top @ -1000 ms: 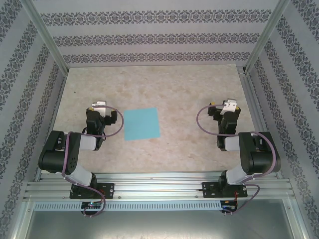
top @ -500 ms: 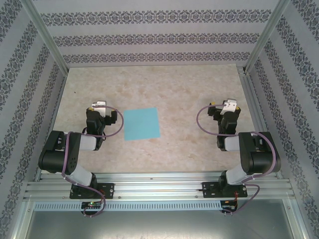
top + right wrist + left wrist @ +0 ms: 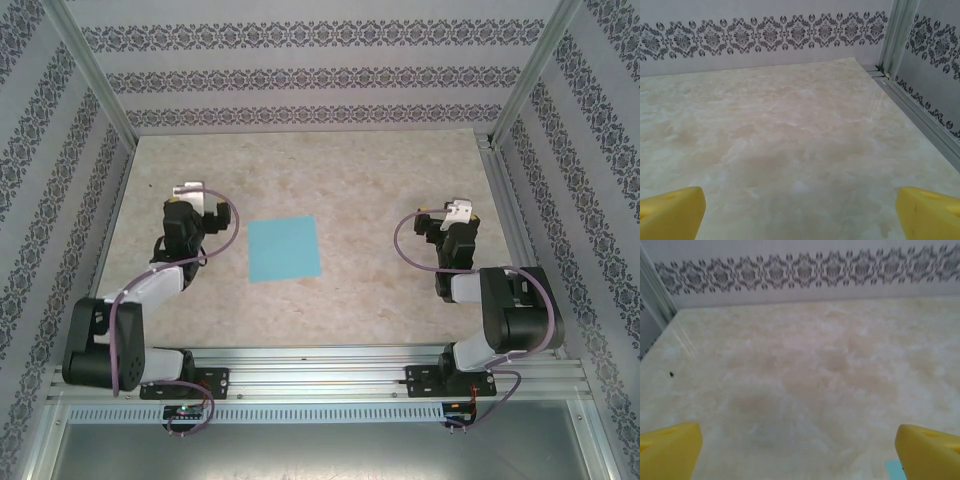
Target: Fold a paper plane with a square sheet of paper (fold left side to right side)
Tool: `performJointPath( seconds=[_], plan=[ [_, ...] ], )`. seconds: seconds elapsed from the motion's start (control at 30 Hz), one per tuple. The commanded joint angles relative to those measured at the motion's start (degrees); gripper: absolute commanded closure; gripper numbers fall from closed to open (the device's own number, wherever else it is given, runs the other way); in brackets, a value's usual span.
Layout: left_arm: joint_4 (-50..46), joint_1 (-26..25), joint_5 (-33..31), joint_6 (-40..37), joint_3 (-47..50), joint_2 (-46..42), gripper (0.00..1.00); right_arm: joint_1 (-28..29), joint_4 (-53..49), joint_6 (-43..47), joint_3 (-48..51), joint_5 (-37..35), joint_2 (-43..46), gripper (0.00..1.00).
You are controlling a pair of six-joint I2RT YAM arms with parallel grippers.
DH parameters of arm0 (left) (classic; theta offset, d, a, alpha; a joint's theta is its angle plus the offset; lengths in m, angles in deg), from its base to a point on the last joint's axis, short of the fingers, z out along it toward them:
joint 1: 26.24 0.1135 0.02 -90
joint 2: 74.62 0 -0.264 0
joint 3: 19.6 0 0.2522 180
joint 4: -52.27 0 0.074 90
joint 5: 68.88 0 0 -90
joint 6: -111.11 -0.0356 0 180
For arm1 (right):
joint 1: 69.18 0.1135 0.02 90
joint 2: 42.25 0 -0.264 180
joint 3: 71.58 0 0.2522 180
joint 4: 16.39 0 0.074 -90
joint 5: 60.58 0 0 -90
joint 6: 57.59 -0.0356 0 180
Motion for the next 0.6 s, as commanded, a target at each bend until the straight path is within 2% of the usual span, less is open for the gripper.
performJointPath(
  seconds=[0.0, 0.1, 0.17, 0.27, 0.37, 0.5, 0.57],
  plan=[
    [-23.1, 0.5, 3.8, 11.4, -8.8, -5.3, 0.0, -0.1, -13.7, -0.7, -4.7, -0.1, 8.7, 0.02],
    [-34.9, 0.4, 14.0, 18.1, -13.3, -5.1, 0.0, 0.2, -30.3, -7.1, -9.5, 0.8, 16.4, 0.02],
    [-37.7, 0.2, 21.2, 22.1, -13.2, -4.3, 0.0, 1.7, -39.2, -11.0, -12.7, 2.1, 19.3, 0.02],
    [-38.2, -0.1, 31.7, 26.8, -12.1, -1.3, 0.04, 7.7, -50.6, -16.3, -17.9, 0.7, 20.6, 0.02],
    [-38.7, -0.3, 37.8, 27.9, -11.7, 3.5, 0.13, 15.2, -57.3, -22.3, -22.6, -0.3, 17.1, 0.03],
    [-38.8, -0.3, 39.7, 27.1, -11.7, 9.2, 0.24, 25.1, -61.5, -26.4, -30.9, -0.7, 6.9, 0.15],
    [-37.9, -0.3, 41.2, 27.3, -11.8, 12.2, 0.31, 29.4, -63.5, -27.6, -36.3, -1.4, 0.1, 0.16]
  ],
)
